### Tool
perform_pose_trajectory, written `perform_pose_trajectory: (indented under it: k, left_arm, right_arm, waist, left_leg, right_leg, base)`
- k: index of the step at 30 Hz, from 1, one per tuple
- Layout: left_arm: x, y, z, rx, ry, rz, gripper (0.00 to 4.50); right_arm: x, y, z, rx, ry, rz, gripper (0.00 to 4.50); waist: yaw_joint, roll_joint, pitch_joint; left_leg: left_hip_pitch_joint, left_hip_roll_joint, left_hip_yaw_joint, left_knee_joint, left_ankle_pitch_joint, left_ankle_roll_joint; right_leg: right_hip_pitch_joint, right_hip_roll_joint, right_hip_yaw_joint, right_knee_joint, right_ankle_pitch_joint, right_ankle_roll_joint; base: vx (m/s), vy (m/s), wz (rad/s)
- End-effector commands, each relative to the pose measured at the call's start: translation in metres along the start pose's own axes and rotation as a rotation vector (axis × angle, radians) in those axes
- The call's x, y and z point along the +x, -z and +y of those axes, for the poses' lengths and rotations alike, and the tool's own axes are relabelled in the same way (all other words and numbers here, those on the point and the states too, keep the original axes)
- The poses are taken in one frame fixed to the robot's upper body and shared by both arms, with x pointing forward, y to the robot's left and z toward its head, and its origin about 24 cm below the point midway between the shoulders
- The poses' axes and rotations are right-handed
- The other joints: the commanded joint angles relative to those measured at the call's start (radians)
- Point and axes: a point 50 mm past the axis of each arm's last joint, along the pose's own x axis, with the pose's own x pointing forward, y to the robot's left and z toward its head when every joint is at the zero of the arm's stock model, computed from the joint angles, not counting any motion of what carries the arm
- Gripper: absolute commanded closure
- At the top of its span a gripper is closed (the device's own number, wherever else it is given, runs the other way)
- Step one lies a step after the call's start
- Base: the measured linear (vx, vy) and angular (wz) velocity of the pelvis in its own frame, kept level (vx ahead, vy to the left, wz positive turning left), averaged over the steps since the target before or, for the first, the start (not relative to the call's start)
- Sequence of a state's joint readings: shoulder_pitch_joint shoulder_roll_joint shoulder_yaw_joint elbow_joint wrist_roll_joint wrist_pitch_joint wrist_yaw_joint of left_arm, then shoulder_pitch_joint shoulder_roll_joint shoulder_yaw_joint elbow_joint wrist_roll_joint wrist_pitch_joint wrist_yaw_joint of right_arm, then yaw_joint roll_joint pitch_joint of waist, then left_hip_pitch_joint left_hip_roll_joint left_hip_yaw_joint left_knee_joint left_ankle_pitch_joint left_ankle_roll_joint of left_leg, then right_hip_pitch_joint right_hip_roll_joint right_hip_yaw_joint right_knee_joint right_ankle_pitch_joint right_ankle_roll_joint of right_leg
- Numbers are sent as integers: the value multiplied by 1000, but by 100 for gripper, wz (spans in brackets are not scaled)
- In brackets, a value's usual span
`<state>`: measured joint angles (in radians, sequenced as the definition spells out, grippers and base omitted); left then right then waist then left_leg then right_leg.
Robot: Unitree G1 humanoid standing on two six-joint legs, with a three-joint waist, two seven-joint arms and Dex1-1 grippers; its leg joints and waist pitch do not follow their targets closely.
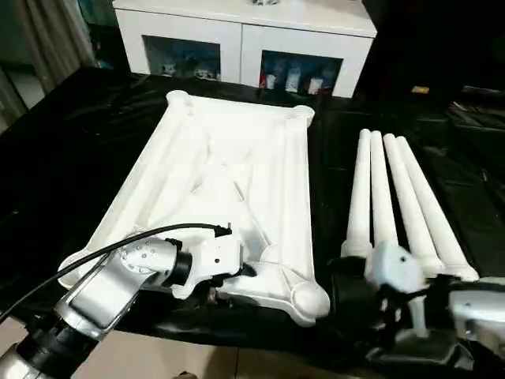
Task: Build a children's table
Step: Move table base
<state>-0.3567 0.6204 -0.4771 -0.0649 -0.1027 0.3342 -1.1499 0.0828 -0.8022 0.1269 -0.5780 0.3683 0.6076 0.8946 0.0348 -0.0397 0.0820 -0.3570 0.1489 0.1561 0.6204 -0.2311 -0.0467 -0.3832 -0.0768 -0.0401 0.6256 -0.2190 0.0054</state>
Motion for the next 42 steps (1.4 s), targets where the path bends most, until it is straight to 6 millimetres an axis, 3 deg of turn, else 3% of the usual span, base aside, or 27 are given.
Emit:
perform_pose_trajectory:
  k: [1,3,4,5,6,7,10,11,12,18,19,21,24,28,33,37,40,42]
  left_arm:
    - [2,-1,1,17,11,8,194]
    - [3,-1,1,23,27,24,208]
    - [3,0,1,30,33,35,219]
    - [3,0,1,30,33,35,230]
    - [4,0,1,31,29,43,238]
    - [6,1,1,31,34,49,238]
    - [8,4,0,33,35,70,275]
    - [8,7,-1,28,41,87,280]
    - [8,8,-2,25,43,90,284]
    - [8,10,0,13,39,102,340]
    - [8,11,1,12,39,108,351]
    - [9,12,2,15,34,114,366]
    - [10,13,5,16,16,124,390]
    - [9,16,9,11,-10,137,417]
    - [8,18,21,14,-90,128,445]
    - [3,17,30,38,-127,127,445]
    - [0,15,38,75,-130,115,445]
    - [-5,14,45,108,-124,114,445]
  right_arm:
    - [-2,0,0,-27,10,14,0]
    - [-3,2,4,-24,-6,25,0]
    - [-4,2,6,-25,-10,25,0]
    - [-4,2,6,-25,-10,25,0]
    - [-4,2,6,-27,-10,26,0]
    - [-2,3,7,-27,-10,26,0]
    - [1,6,9,-30,-10,32,0]
    - [3,6,10,-31,1,26,0]
    - [4,6,10,-32,6,25,0]
    - [4,5,9,-27,36,15,0]
    - [4,6,8,-27,41,14,0]
    - [4,6,8,-32,51,16,0]
    - [4,6,7,-31,70,13,0]
    - [5,6,6,-35,79,10,0]
    - [6,4,0,-36,118,-6,0]
    - [7,3,-9,-46,170,-15,0]
    - [6,3,-17,-53,205,-10,0]
    - [5,1,-23,-60,230,-10,0]
  waist:
    - [2,-2,-35]
    - [2,-4,-33]
    - [3,9,-42]
    - [2,3,-43]
    - [3,10,-45]
    - [2,0,-44]
    - [5,2,-49]
    - [6,14,-52]
    - [5,11,-51]
    - [8,17,-52]
    - [9,24,-52]
    - [6,20,-55]
    - [8,23,-56]
    - [9,26,-53]
    - [9,20,-53]
    - [2,14,-56]
    - [5,11,-58]
    - [7,14,-62]
  left_leg:
    - [5,81,-26,-99,-177,55]
    - [2,85,-28,-102,-166,47]
    - [4,86,-29,-100,-153,44]
    - [3,86,-29,-98,-133,50]
    - [2,85,-29,-98,-121,53]
    - [0,85,-27,-96,-108,62]
    - [2,85,-26,-93,-92,75]
    - [3,85,-25,-92,-98,72]
    - [4,86,-24,-93,-101,70]
    - [4,84,-24,-96,-152,48]
    - [4,84,-25,-96,-159,43]
    - [4,83,-24,-96,-169,40]
    - [6,83,-22,-96,-175,38]
    - [8,84,-21,-100,-229,19]
    - [6,83,-23,-102,-261,6]
    - [-6,77,-28,-103,-246,4]
    - [2,78,-24,-99,-238,11]
    - [2,79,-22,-98,-208,16]
  right_leg:
    - [32,-80,56,-85,-222,-233]
    - [33,-81,56,-82,-200,-230]
    - [35,-81,55,-78,-159,-237]
    - [37,-79,54,-74,-109,-245]
    - [39,-79,54,-70,-82,-252]
    - [41,-80,53,-69,-52,-262]
    - [42,-82,53,-67,-43,-278]
    - [44,-82,54,-67,-40,-284]
    - [42,-82,53,-69,-41,-285]
    - [45,-82,56,-75,-120,-276]
    - [44,-82,56,-74,-131,-272]
    - [45,-81,57,-77,-146,-265]
    - [42,-80,57,-79,-167,-258]
    - [37,-81,57,-90,-279,-225]
    - [31,-81,57,-99,-374,-178]
    - [33,-83,52,-102,-434,-139]
    - [24,-80,54,-105,-421,-139]
    - [26,-79,54,-97,-348,-160]
  base:
    - [0,0,0]
    - [0,0,0]
    - [0,0,0]
    - [0,0,0]
    - [0,0,0]
    - [0,0,0]
    - [0,0,0]
    - [0,0,0]
    - [0,0,0]
    - [0,0,0]
    - [0,0,0]
    - [0,0,0]
    - [0,0,0]
    - [0,0,0]
    - [0,0,0]
    - [0,0,0]
    - [0,0,0]
    - [0,0,0]
